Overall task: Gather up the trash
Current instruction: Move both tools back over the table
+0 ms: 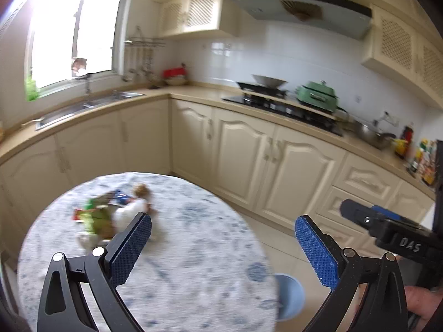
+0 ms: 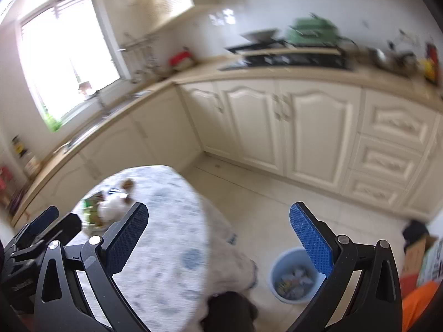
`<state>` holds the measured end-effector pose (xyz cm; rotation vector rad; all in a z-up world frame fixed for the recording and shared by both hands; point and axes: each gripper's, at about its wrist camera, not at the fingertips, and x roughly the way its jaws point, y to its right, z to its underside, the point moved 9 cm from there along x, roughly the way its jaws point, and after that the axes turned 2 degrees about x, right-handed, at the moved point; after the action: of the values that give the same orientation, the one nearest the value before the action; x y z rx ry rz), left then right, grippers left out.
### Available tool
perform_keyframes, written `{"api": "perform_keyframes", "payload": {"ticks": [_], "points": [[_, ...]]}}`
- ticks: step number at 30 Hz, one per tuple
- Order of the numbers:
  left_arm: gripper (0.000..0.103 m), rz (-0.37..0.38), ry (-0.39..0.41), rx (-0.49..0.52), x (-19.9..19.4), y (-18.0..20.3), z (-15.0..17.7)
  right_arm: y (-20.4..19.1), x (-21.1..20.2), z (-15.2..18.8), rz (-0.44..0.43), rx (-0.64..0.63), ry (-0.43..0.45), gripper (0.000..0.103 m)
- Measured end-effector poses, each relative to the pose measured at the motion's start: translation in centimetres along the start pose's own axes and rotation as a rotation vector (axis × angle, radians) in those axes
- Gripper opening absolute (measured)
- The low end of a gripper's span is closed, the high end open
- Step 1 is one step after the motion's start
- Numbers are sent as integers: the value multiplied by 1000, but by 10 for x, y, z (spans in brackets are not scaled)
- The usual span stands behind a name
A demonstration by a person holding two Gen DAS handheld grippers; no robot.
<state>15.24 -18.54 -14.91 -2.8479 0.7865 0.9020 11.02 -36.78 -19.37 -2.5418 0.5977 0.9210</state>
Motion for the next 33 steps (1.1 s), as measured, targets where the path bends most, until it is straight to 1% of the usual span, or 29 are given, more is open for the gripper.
{"api": "perform_keyframes", "payload": {"ticks": [5,10,13,17,19,20,23,24,25,29,33], "points": [[102,-106,50,-51,-63,-49,22,-73,-10,0,-81,-93,30,103],[102,-201,86,-84,-120,-77,44,-135,-16,4,-149,-161,51,103],[102,-250,104,-110,-149,-92,59,-162,-19,9,-175,-204,60,103],[102,-297,120,-132,-171,-103,69,-191,-21,16,-210,-243,59,103],[102,-315,126,-137,-174,-105,71,-203,-20,20,-216,-267,59,103],[102,-331,140,-147,-167,-107,67,-208,-20,22,-222,-278,56,103],[102,-360,119,-158,-163,-115,72,-222,-17,27,-248,-301,49,103],[102,-363,111,-161,-156,-119,67,-226,-16,28,-253,-307,47,103],[102,-371,106,-165,-155,-120,69,-228,-14,29,-255,-312,44,103],[102,-390,83,-165,-130,-127,59,-241,0,31,-260,-337,23,103],[102,-405,39,-168,-96,-144,54,-249,23,31,-230,-361,5,103]]}}
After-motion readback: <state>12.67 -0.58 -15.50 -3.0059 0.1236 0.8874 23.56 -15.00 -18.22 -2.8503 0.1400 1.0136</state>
